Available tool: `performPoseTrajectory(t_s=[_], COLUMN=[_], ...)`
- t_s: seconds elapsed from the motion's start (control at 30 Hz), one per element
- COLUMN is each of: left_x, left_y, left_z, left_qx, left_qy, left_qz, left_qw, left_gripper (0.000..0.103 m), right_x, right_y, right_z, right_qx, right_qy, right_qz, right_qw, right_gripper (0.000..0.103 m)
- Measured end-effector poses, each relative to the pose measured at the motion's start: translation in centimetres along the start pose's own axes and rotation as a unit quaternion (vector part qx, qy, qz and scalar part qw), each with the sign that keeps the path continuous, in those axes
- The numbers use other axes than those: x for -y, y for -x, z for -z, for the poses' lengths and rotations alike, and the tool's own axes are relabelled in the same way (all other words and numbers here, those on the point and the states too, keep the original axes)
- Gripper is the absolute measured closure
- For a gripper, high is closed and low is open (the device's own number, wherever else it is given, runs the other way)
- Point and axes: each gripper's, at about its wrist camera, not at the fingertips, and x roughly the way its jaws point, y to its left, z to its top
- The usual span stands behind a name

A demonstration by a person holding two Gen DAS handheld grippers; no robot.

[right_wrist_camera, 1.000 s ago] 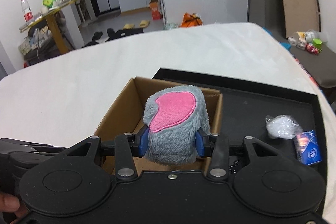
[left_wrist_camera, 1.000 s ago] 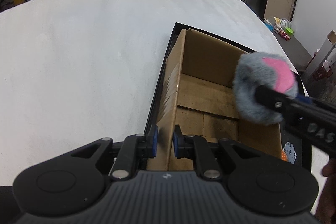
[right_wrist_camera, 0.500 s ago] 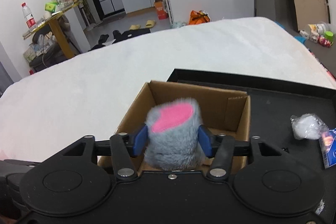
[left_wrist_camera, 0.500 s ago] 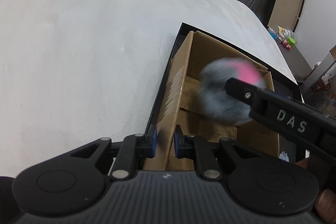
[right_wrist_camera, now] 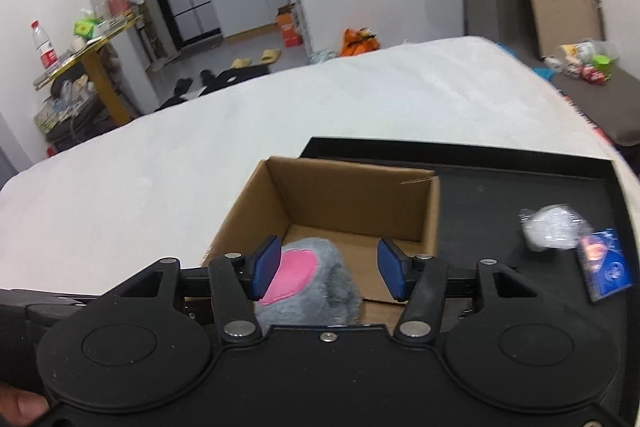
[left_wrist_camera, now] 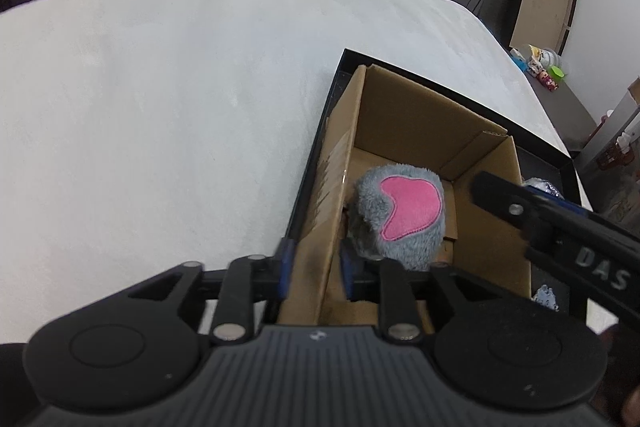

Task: Organize soft objects
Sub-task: 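Lift the grey plush with the right gripper and release it into the box, then move the right gripper to the white foil item and grasp it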

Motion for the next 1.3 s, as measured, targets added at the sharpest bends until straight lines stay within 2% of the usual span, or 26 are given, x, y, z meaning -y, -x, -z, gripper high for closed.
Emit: performPoseTrajectory(t_s=[0.27,0.43,0.8,0.9,0.97,1.1,1.3], left_x=[0.7,1.4,2.3,2.9,3.1,3.6,4.1], left_y=[0.8,0.9,1.6,1.7,1.8,1.9,2.0], left_z=[0.5,0.7,1.0,1.2,1.3,1.5,1.9], left_qx=[0.007,0.013,0.023,0.023,0.025,0.025,0.024], left_qy=[-0.013,-0.027,-0.046,-0.054,-0.058,-0.065,-0.077], left_qz=[-0.013,-0.031,-0.049,-0.054,-0.055,-0.061,-0.073], left_qw=[0.9998,0.9991,0.9975,0.9968,0.9965,0.9957,0.9941], left_gripper=[0.047,0.038,0.033,0.032,0.031,0.031,0.031], right_x=[2.7,4.2,7.8,8.6,8.9,9.4,10.2], right_y=[1.4,2.2,2.4,2.6,2.7,3.1,3.2], right_z=[0.5,1.8,4.0,4.7,5.3,6.8,8.3], right_qx=[0.008,0.013,-0.007,-0.012,-0.018,-0.029,-0.050], right_qy=[-0.044,-0.076,-0.152,-0.171,-0.178,-0.207,-0.220], right_qz=[0.055,0.095,0.173,0.187,0.196,0.235,0.276], right_qw=[0.997,0.992,0.973,0.967,0.964,0.949,0.934], right_gripper=[0.048,0.041,0.039,0.032,0.031,0.025,0.025])
